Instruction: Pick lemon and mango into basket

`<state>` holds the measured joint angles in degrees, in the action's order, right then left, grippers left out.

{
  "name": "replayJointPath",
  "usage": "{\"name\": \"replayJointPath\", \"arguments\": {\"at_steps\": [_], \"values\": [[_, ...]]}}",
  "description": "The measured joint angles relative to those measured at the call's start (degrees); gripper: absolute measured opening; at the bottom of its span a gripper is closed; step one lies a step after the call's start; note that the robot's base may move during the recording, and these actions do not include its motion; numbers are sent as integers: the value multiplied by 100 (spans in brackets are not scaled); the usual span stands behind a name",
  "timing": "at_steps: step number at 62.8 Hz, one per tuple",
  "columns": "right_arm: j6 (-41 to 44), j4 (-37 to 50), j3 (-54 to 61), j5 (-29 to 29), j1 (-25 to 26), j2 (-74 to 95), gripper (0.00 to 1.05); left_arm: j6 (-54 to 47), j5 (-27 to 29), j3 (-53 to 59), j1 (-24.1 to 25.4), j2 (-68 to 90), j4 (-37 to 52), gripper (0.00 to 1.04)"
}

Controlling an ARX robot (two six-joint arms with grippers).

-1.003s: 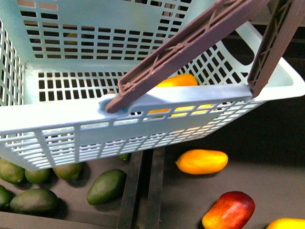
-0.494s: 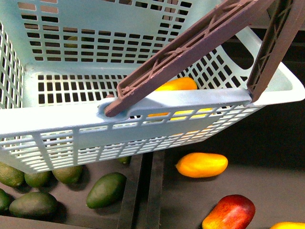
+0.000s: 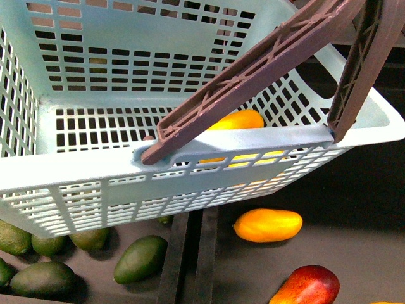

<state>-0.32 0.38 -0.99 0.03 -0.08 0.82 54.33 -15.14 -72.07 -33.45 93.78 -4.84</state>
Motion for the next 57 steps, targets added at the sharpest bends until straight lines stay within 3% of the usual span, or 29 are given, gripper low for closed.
{"name": "replayJointPath", "arguments": {"at_steps": [12, 16, 17, 18, 39, 57], "values": [[9, -28, 0, 2, 0, -39, 4, 9, -7, 0, -9, 0, 0, 12], [9, -28, 0, 0, 0, -42, 16, 20, -7, 0, -9, 0, 0, 12], [9, -28, 0, 0, 0, -44, 35, -2, 0, 0, -9, 0, 0, 12], [9, -28, 0, 0, 0, -44, 38, 0, 2, 0, -9, 0, 0, 12], [7, -33, 0, 20, -2, -46, 97, -4, 0, 0, -37, 0, 0, 12], [9, -39, 0, 17, -2, -52, 96, 61, -92, -2, -72, 9, 2, 12]]}}
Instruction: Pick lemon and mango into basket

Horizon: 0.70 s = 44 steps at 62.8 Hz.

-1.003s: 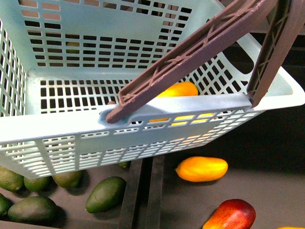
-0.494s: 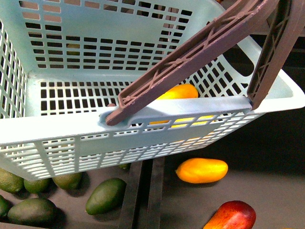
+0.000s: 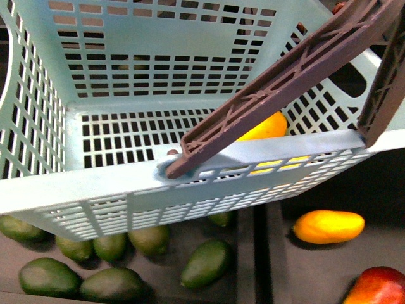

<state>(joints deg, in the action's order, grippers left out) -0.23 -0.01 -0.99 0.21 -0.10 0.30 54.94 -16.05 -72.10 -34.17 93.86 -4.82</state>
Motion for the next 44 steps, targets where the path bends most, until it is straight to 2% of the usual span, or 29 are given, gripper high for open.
{"name": "replayJointPath", "arguments": {"at_steps": [44], "values": [[7, -7, 0, -15, 2, -11, 96, -28, 66, 0, 57, -2, -2, 12]]}}
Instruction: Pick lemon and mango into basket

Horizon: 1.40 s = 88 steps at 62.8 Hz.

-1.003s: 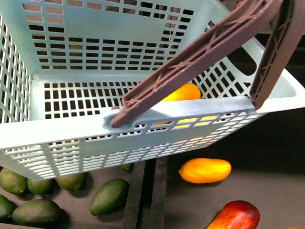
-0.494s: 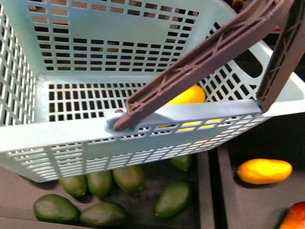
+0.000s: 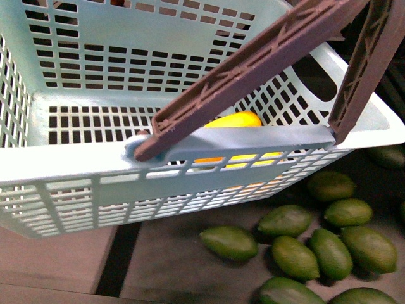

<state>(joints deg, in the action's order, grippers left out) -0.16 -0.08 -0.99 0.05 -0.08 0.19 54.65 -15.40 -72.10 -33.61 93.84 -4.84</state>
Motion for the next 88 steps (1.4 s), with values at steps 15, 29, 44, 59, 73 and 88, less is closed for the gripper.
{"name": "replayJointPath", "arguments": {"at_steps": [15, 29, 44, 59, 73, 88], "values": [[-2, -2, 0, -2, -2, 0, 96, -31, 31, 0, 0, 2, 0, 12], [2, -4, 2, -42, 9, 11, 96, -39, 0, 2, 31, 2, 0, 12], [0, -2, 2, -28, 9, 2, 96, -181, 356, 13, 59, -17, 66, 11], [0, -2, 2, 4, 9, 2, 96, -157, 1996, 57, 511, 404, 1027, 11], [0, -2, 2, -7, 9, 2, 96, 774, 2310, -660, 1180, 1921, 1626, 11], [0, -2, 2, -4, 9, 2, 96, 2479, 2256, -2020, 1130, 3458, 1690, 10]]}}
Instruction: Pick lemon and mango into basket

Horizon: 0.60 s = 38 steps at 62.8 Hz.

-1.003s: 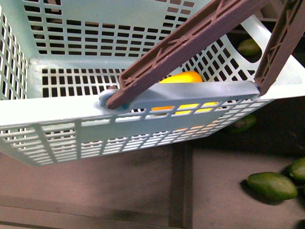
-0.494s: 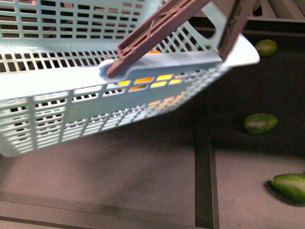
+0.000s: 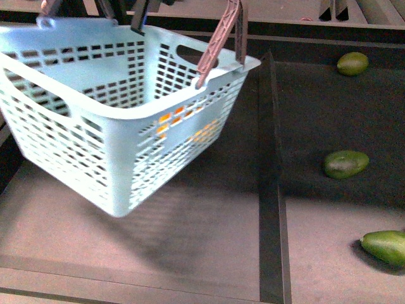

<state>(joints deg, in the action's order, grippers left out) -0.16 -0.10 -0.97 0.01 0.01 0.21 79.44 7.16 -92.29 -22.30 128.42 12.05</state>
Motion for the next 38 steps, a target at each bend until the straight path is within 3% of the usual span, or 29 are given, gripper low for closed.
{"name": "replayJointPath", "arguments": {"at_steps": [13, 24, 38], "values": [[0, 0, 0, 0, 0, 0, 96, 529, 116, -245, -90, 382, 227, 10], [0, 0, 0, 0, 0, 0, 96, 476, 92, 505, -144, 190, 898, 11], [0, 0, 0, 0, 0, 0, 96, 533, 216, 1727, -264, -247, 1475, 53]]}}
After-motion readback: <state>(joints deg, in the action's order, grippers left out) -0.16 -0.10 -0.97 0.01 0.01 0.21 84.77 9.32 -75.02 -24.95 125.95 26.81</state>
